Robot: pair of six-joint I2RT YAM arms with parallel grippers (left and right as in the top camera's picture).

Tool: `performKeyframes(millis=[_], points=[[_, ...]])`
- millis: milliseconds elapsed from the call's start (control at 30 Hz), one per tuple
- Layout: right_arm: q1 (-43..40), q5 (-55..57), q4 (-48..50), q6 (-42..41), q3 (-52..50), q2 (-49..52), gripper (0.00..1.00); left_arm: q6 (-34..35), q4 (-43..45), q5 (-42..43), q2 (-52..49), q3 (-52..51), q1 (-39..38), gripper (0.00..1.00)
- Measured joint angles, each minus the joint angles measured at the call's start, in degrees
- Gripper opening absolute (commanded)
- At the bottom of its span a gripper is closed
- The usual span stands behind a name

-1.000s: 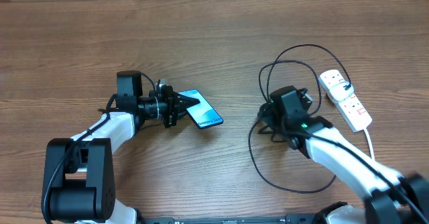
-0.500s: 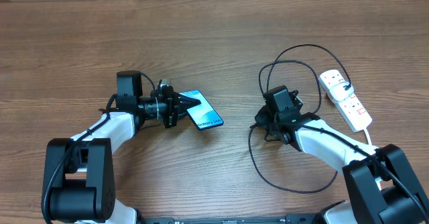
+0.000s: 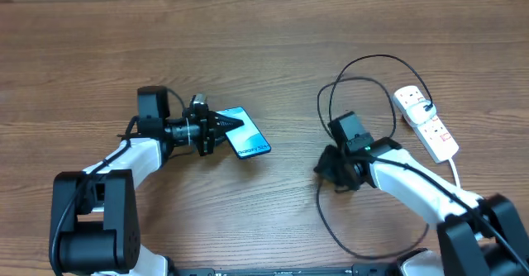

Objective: Plug charger to phone and switch on socket
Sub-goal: 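Reach the right gripper down to the black cable's USB-C end and grasp it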

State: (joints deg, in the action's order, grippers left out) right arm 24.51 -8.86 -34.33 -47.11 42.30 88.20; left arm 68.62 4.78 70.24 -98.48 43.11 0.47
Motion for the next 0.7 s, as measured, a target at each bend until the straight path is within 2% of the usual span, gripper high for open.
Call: performKeyframes(millis=[100,167,267,367,400,433,467,500,633,667,700], points=[[1.0,-2.1,-3.8,3.6,0.0,-2.3,0.05,-0.1,0.0,0.3,0.0,0.0,1.4,0.04],[2.3,-2.9,-3.8,6.1,0.0,-2.8,0.15,-0.2,0.0,0.3,0.0,0.0,2.2,0.04],[4.5,-3.8,-2.3,9.7,0.0,-2.9,0.21,-0.2,0.0,0.5,0.0,0.0,2.2,0.04],[5.8,-3.2,-1.7,11.9,0.0,-2.9,0.41,-0.3,0.0,0.7,0.0,0.0,2.2,0.04],[6.0,-2.3,-1.9,12.5,0.0,-2.9,0.53,-0.3,0.0,0.7,0.0,0.0,2.2,0.04],[6.1,-1.2,-2.1,13.0,0.0,-2.9,0.7,-0.3,0.0,0.8,0.0,0.0,2.2,0.04],[6.1,0.1,-2.2,13.2,0.0,-2.9,0.93,-0.4,0.0,0.8,0.0,0.0,2.2,0.04],[6.1,1.3,-2.3,13.2,0.0,-2.9,1.0,-0.5,0.0,0.9,0.0,0.0,2.2,0.04],[6.1,6.0,0.3,13.9,0.0,-2.9,1.0,-0.9,0.0,1.0,0.0,0.0,2.2,0.04],[6.1,6.9,1.4,14.0,0.0,-2.9,0.98,-1.1,0.0,1.0,0.0,0.0,2.2,0.04],[6.1,7.5,2.2,14.1,0.0,-2.9,0.92,-1.1,0.0,1.0,0.0,0.0,2.2,0.04]])
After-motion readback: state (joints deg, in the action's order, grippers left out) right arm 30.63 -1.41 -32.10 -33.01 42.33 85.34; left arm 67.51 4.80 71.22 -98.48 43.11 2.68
